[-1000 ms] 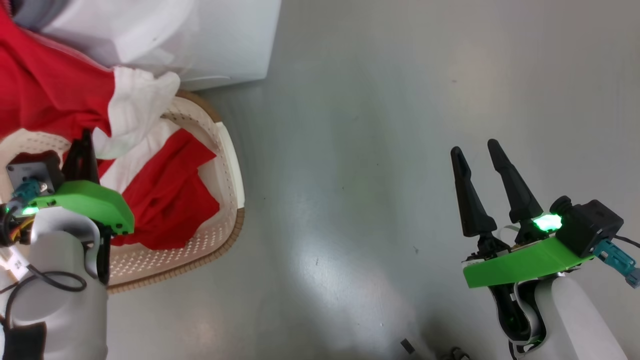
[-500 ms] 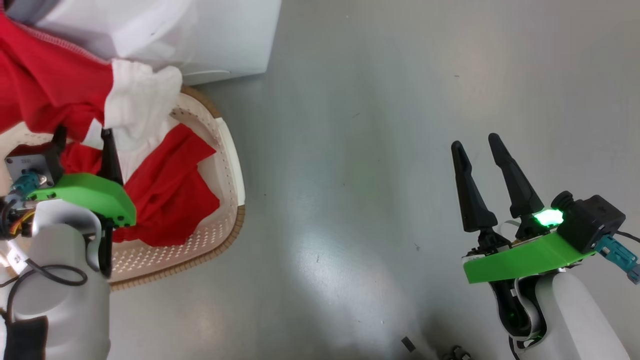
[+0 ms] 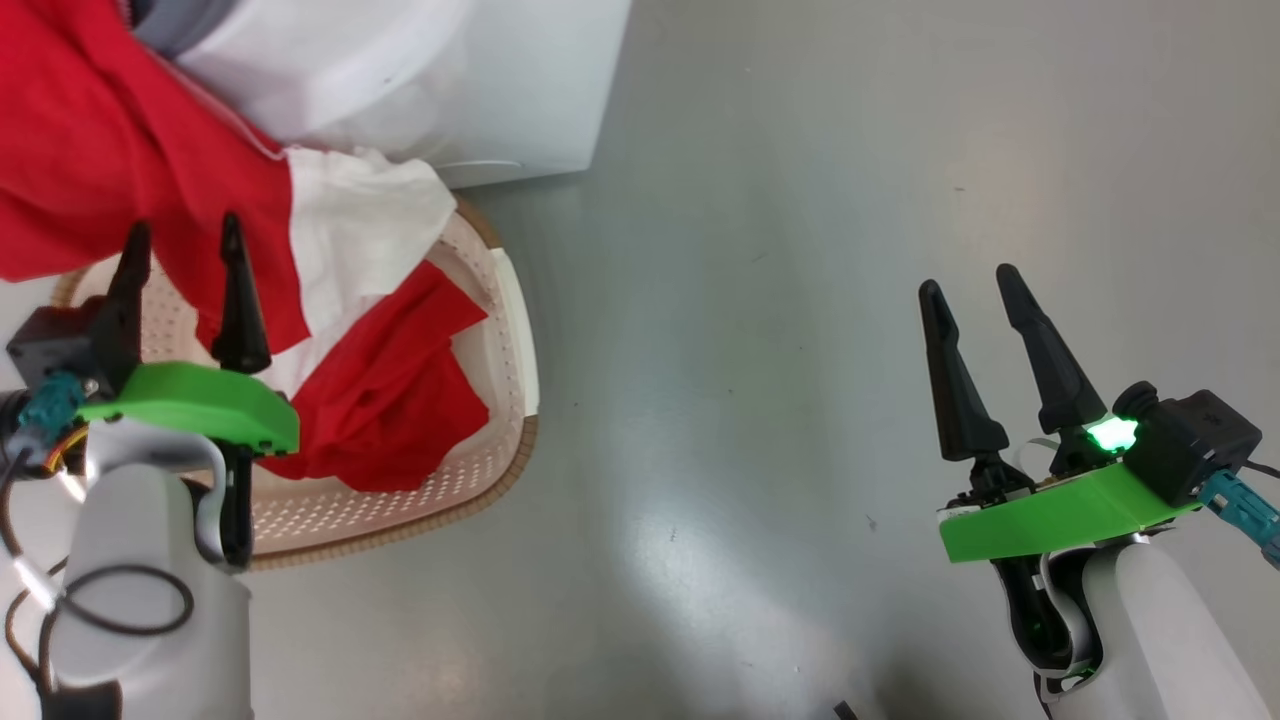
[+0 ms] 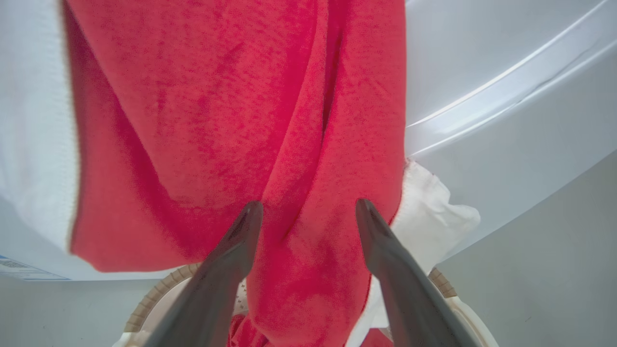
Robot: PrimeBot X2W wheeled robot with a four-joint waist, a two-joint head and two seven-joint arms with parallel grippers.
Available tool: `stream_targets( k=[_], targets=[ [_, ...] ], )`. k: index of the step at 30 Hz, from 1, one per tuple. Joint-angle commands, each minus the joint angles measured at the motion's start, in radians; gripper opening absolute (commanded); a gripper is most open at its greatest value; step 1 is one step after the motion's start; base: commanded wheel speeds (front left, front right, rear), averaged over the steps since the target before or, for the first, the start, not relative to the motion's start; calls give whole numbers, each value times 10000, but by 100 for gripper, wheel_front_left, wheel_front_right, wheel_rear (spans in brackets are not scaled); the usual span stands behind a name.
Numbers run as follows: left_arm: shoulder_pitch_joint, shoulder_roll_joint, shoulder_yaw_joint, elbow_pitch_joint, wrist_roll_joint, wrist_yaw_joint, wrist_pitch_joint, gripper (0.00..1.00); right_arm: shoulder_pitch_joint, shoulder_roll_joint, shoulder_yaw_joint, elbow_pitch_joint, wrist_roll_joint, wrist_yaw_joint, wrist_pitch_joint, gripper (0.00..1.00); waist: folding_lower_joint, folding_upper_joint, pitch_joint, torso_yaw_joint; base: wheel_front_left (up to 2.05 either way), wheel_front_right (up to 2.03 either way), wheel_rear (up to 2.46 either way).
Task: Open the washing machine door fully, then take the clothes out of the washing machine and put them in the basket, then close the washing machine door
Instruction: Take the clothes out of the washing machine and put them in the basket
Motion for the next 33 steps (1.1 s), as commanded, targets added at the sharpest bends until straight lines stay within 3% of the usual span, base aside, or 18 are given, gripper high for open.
stream_targets(
  k=[1,16,23,33],
  targets=[
    [575,209,261,-581,29,-64,-49,100,270,-62,144,-178,-136,65,-63,100,0,-1,-130,172,0,0,0],
    [2849,-21,183,-3811,-166,-150,-49,100,503,-191,104,-83,-335,65,-63,100,0,-1,-769,692,0,0,0],
    [4166,-27,-162,-5079,-869,192,-49,100,597,-244,149,-60,-286,65,-63,100,0,-1,-921,721,0,0,0],
    [4627,-29,-248,-5622,-1096,439,-49,100,648,-244,92,-112,-284,65,-63,100,0,-1,-820,691,0,0,0]
  ],
)
